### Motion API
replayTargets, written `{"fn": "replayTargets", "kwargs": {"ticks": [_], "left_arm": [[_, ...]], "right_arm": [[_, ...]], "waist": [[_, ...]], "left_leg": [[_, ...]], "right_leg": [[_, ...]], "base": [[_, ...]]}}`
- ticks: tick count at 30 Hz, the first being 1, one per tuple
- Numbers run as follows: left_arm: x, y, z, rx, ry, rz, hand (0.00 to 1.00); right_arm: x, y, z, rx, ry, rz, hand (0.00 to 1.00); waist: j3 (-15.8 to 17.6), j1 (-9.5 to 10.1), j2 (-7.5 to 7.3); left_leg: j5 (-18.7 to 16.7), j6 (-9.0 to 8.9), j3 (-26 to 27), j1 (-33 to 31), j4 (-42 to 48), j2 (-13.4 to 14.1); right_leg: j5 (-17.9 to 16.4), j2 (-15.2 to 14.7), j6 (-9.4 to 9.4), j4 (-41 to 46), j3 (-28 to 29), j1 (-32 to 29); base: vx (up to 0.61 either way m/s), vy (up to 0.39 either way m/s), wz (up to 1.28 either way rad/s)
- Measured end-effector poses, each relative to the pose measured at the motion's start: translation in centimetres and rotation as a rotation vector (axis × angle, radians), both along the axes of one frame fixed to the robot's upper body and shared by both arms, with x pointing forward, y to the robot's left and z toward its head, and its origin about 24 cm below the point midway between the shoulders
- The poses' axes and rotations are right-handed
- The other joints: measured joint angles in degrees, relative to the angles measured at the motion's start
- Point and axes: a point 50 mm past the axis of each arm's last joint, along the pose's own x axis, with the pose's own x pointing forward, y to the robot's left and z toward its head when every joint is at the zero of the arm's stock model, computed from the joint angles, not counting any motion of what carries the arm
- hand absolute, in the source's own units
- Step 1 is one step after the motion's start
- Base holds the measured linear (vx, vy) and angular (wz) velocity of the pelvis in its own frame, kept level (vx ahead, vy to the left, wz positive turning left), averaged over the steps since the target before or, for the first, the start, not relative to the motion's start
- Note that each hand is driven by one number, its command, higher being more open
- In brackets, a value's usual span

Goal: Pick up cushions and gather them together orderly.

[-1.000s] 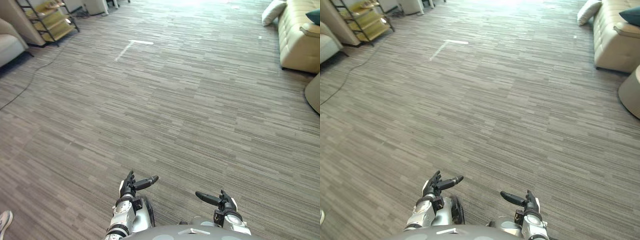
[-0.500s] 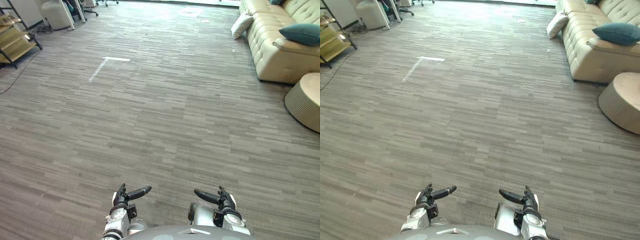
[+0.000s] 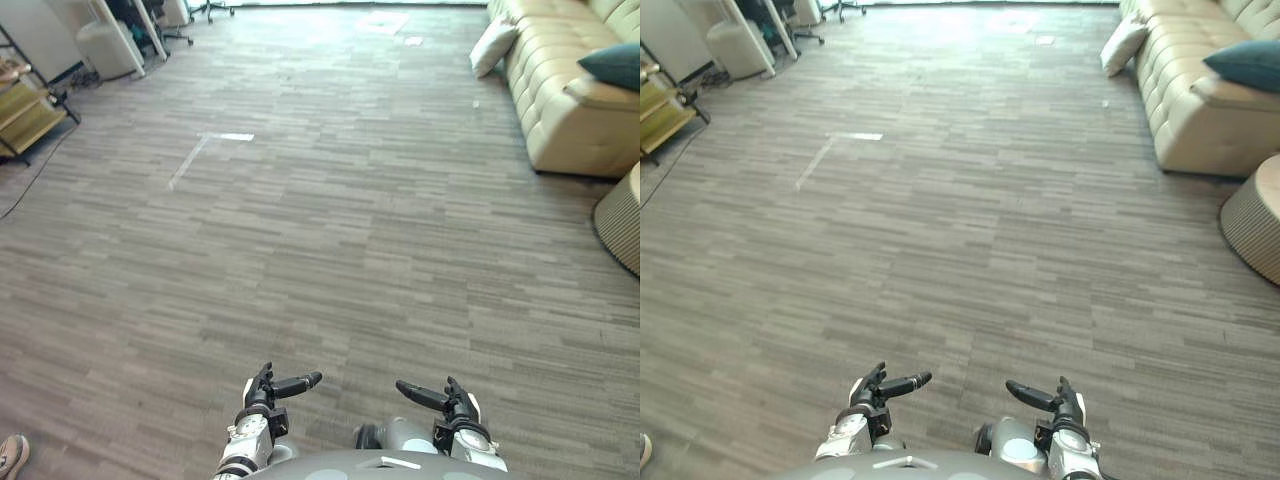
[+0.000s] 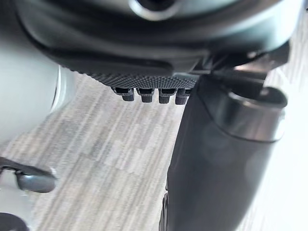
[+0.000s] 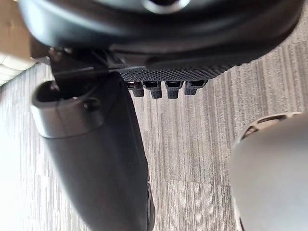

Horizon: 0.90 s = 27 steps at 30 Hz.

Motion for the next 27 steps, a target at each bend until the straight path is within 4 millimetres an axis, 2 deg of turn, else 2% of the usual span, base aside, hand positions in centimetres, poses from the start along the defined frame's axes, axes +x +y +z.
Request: {"fn": "replayTargets", "kwargs": {"ticks": [1, 3, 5, 6, 7, 8, 9, 11, 12, 13, 14, 15, 17, 19, 21, 22, 23, 24, 25, 26, 27], "left_arm": [[0.1, 0.1, 0.1, 0.000, -0.010, 0.003, 1.00], [0.5, 0.2, 0.3, 0.000, -0.034, 0.010, 1.00], [0.5, 0.5, 0.4, -0.001, -0.042, 0.030, 1.00], [0.5, 0.6, 0.4, -0.007, -0.046, 0.050, 1.00], [0.6, 0.8, 0.4, -0.004, -0.046, 0.055, 1.00], [0.5, 0.9, 0.4, 0.000, -0.042, 0.061, 1.00], [0.5, 1.3, 0.4, 0.012, -0.037, 0.067, 1.00], [0.6, 1.8, 0.5, 0.023, -0.036, 0.073, 1.00], [0.7, 2.2, 0.4, 0.035, -0.021, 0.069, 1.00], [0.6, 2.4, 0.2, 0.041, 0.009, 0.069, 1.00], [0.4, 2.4, 0.1, 0.044, 0.023, 0.071, 1.00], [-0.1, 2.5, -0.2, 0.048, 0.047, 0.074, 1.00], [-0.6, 2.6, -0.4, 0.052, 0.061, 0.077, 1.00], [-0.9, 2.6, -0.5, 0.055, 0.070, 0.071, 1.00], [-1.1, 2.2, -0.7, 0.050, 0.088, 0.048, 1.00], [-1.2, 1.7, -0.8, 0.045, 0.095, 0.018, 1.00], [-1.3, 1.2, -0.9, 0.034, 0.102, -0.001, 1.00], [-1.4, 0.9, -1.0, 0.026, 0.106, -0.005, 1.00], [-1.0, -0.1, -0.9, 0.000, 0.094, -0.029, 1.00], [-1.0, -0.7, -0.9, -0.017, 0.093, -0.038, 1.00], [-1.0, -1.0, -1.0, -0.023, 0.095, -0.039, 1.00]], "right_arm": [[0.0, 0.0, 0.0, 0.001, 0.003, 0.000, 1.00], [-0.1, 0.2, -0.1, 0.002, 0.009, 0.000, 1.00], [-0.4, 0.3, -0.2, 0.000, 0.022, 0.003, 1.00], [-0.7, 0.3, -0.4, 0.000, 0.034, -0.011, 1.00], [-0.9, 0.5, -0.4, 0.004, 0.041, -0.014, 1.00], [-1.3, 0.8, -0.6, 0.011, 0.049, -0.017, 1.00], [-1.6, 1.1, -0.7, 0.021, 0.057, -0.019, 1.00], [-1.8, 1.7, -0.8, 0.041, 0.058, -0.030, 1.00], [-1.7, 2.0, -0.7, 0.054, 0.048, -0.040, 1.00], [-1.2, 1.8, -0.5, 0.053, 0.029, -0.029, 1.00], [-1.0, 1.6, -0.4, 0.051, 0.017, -0.024, 1.00], [-0.7, 1.2, -0.2, 0.040, -0.003, -0.022, 1.00], [-0.2, 0.7, 0.2, 0.023, -0.037, -0.023, 1.00], [0.6, 0.7, 0.5, 0.018, -0.071, -0.020, 1.00], [1.3, 0.7, 0.8, 0.017, -0.091, -0.019, 1.00], [1.3, 0.6, 0.8, 0.016, -0.093, -0.020, 1.00], [1.2, 0.3, 0.8, 0.013, -0.090, -0.031, 1.00], [1.3, 0.2, 0.8, 0.010, -0.091, -0.031, 1.00], [1.4, -0.3, 0.9, -0.004, -0.087, -0.025, 1.00], [1.3, -0.4, 0.8, -0.005, -0.085, -0.037, 1.00], [1.3, -0.5, 0.8, -0.002, -0.082, -0.044, 1.00]], "waist": [[0.03, 0.34, -0.05], [0.21, 1.09, -0.44], [0.24, 1.16, -0.76], [0.11, 1.47, -1.05], [-0.37, 1.85, -1.80], [-1.64, 2.18, -2.32], [-2.45, 2.29, -4.43], [-2.67, 2.39, -5.90], [-2.33, 2.30, -7.44], [-1.46, 2.13, -6.97], [-1.22, 2.13, -6.92], [-0.63, 2.04, -5.52], [-0.85, 1.74, -4.56], [-0.14, 1.15, -4.58], [0.23, 0.04, -4.54], [0.29, -0.86, -4.49], [0.26, -1.18, -4.30], [0.33, -1.09, -3.90], [0.19, -0.37, -2.99], [0.09, -0.54, -2.70], [-0.03, -0.73, -2.47]], "left_leg": [[0.06, 0.17, -0.59, -1.43, -7.18, -0.79], [1.72, -0.64, -3.60, -3.20, -20.16, -2.34], [3.10, -1.21, -4.90, -3.50, -26.64, -3.16], [6.73, 0.21, -5.04, -3.30, -26.57, -3.29], [9.01, 0.80, -4.86, -3.42, -25.11, -3.96], [10.60, 2.49, -5.00, -4.07, -22.39, -5.41], [8.09, 2.53, -3.72, -4.00, -19.48, -7.40], [5.92, 3.28, -2.91, -2.85, -18.98, -9.09], [3.73, 4.89, -1.80, -0.32, -18.69, -11.59], [1.23, 5.77, -1.86, 3.67, -19.17, -12.70], [0.38, 5.91, -1.87, 5.74, -19.67, -12.91], [-0.74, 6.18, -1.76, 10.51, -21.49, -12.96], [-1.46, 6.27, -2.20, 16.50, -26.68, -12.89], [-2.20, 5.88, -2.42, 21.16, -30.93, -12.69], [-2.31, 5.85, -2.54, 25.60, -33.97, -11.80], [-2.95, 5.40, -3.89, 27.85, -35.52, -11.20], [-4.19, 4.30, -5.86, 30.54, -37.03, -10.86], [-4.19, 4.36, -6.70, 31.19, -37.36, -10.52], [-2.72, 4.54, -7.41, 31.15, -36.76, -10.12], [-1.75, 3.39, -8.20, 31.17, -35.18, -9.95], [-1.38, 2.76, -8.47, 31.16, -34.13, -9.71]], "right_leg": [[-0.29, -0.02, 0.53, -1.08, 1.24, 1.32], [-1.38, -0.59, 1.85, -2.07, 3.75, 3.02], [-3.38, -1.17, 3.41, -1.85, 5.63, 4.18], [-5.59, -1.86, 5.11, -1.54, 7.57, 6.08], [-6.48, -2.86, 6.12, -1.67, 8.60, 6.95], [-7.19, -4.37, 7.36, -1.41, 9.81, 7.82], [-7.72, -7.25, 8.44, 4.09, 11.35, 5.53], [-7.04, -9.81, 9.38, 14.09, 13.33, 1.44], [-0.71, -12.52, 10.29, 30.13, 16.46, -5.08], [3.36, -13.43, 10.35, 42.01, 17.74, -9.60], [3.22, -13.55, 10.25, 45.33, 17.70, -10.97], [2.77, -13.00, 9.71, 50.65, 16.82, -14.64], [1.61, -11.36, 7.92, 50.39, 13.17, -21.13], [0.11, -9.67, 5.58, 43.54, 9.45, -26.43], [0.15, -6.89, 4.95, 30.13, 7.20, -29.20], [1.98, -5.42, 5.96, 19.72, 7.98, -29.44], [8.51, -4.65, 2.86, 17.43, 8.42, -28.24], [7.46, -4.31, 1.73, 18.43, 7.95, -28.00], [3.90, -4.40, 1.21, 21.70, 7.65, -28.55], [0.99, -4.96, 0.82, 24.15, 7.14, -28.43], [-0.43, -5.08, 0.52, 25.14, 6.83, -28.08]], "base": [[0.44, 0.097, -0.60], [0.41, 0.161, -0.57], [0.40, 0.222, -0.62], [0.51, 0.293, -0.76], [0.68, 0.365, -0.69], [0.74, 0.389, -0.51], [0.62, 0.324, -0.36], [0.47, 0.252, -0.07], [0.67, 0.329, 0.10], [0.67, 0.308, 0.09], [0.55, 0.204, -0.07], [0.53, 0.164, -0.15], [0.60, 0.104, -0.08], [0.45, -0.019, 0.12], [0.50, -0.124, 0.33], [0.70, -0.258, 0.68], [0.62, -0.258, 0.62], [0.64, -0.267, 0.43], [0.64, -0.256, 0.23], [0.50, -0.205, 0.24], [0.59, -0.246, 0.32]]}}
